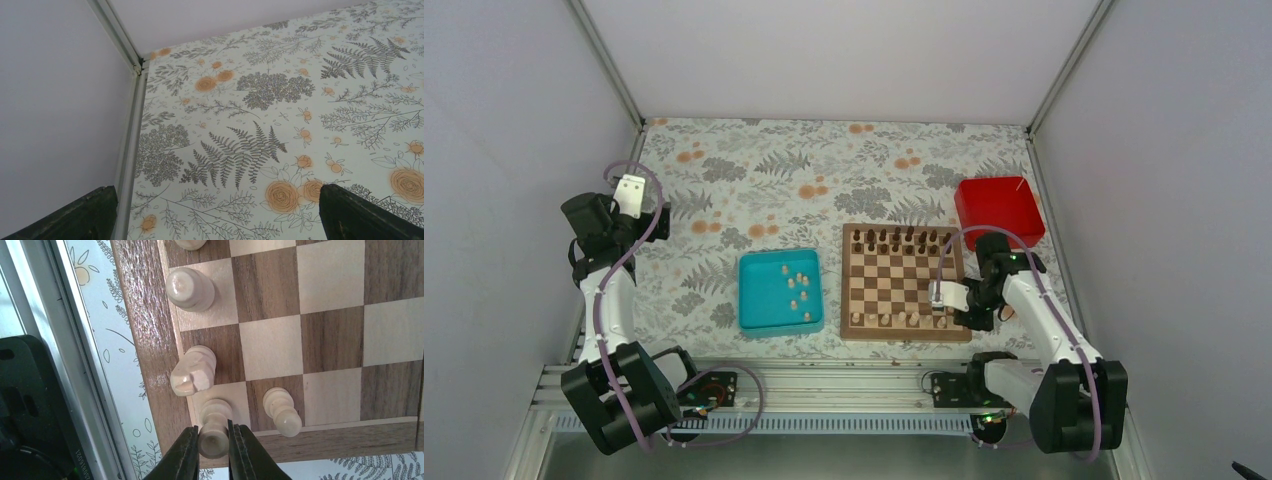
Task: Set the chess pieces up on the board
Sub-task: Place the chess piece on the chessboard, then pick up the chess piece from the storage box.
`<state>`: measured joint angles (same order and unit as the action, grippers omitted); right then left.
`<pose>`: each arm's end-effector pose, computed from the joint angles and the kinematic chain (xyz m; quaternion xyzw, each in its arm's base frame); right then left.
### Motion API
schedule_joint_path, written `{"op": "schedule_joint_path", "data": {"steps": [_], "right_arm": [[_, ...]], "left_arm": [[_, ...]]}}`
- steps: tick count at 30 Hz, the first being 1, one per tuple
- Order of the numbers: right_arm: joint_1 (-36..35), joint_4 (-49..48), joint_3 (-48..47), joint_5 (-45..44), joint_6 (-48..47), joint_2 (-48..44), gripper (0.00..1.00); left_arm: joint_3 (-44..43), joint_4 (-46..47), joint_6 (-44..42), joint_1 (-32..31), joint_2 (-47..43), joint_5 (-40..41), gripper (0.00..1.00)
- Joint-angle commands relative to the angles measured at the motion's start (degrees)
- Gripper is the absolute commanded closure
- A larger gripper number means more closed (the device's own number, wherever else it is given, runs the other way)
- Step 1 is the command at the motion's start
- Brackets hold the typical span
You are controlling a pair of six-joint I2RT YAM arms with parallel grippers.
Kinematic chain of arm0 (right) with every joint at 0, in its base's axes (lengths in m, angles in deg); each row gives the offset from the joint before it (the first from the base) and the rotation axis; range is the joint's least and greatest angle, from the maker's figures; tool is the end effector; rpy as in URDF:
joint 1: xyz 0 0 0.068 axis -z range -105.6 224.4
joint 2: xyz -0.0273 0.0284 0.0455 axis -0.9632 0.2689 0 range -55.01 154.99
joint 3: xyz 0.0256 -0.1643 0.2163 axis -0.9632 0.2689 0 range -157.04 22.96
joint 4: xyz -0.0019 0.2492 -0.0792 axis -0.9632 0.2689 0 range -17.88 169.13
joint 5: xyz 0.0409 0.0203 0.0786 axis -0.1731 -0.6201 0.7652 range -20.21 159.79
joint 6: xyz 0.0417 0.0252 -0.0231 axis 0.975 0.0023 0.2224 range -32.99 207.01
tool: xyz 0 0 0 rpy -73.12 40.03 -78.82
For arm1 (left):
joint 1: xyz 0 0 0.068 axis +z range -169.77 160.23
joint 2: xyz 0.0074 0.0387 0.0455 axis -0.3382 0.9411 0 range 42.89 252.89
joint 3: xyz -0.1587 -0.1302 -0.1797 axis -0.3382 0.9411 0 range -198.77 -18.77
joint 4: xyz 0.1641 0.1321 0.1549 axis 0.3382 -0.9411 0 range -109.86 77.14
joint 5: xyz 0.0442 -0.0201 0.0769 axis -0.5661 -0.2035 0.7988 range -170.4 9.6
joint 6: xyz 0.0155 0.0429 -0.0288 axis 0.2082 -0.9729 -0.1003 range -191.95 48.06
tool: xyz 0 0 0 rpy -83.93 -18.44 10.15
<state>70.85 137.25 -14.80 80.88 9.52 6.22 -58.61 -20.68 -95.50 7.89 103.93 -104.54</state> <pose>0.1435 0.0158 0.1935 -0.6476 0.7558 0.0699 0.0678 0.2154 0.0965 0.2601 0.0759 0.8459 0.0520 0.5253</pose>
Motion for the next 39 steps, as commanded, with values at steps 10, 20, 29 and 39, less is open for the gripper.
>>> {"op": "schedule_joint_path", "data": {"steps": [10,20,29,39], "right_arm": [[0.53,2.12,-2.21,-1.12,2.26,-1.97,0.72],[0.49,8.38,-16.60,-0.52,4.16,-5.16,0.64],[-15.87,3.20,-35.50,2.88,18.59,8.91,0.45],[-43.80,-9.16,-53.49,-0.97,29.59,31.73,0.41]], "left_arm": [[-0.60,0.98,-1.15,0.46,-0.41,-1.59,0.00],[-0.95,0.68,-0.95,0.47,-1.11,-2.48,0.00],[-1.50,-0.24,-0.88,0.46,-1.16,-2.77,0.00],[-1.42,-0.33,-1.15,0.43,-1.12,-4.30,0.00]]}}
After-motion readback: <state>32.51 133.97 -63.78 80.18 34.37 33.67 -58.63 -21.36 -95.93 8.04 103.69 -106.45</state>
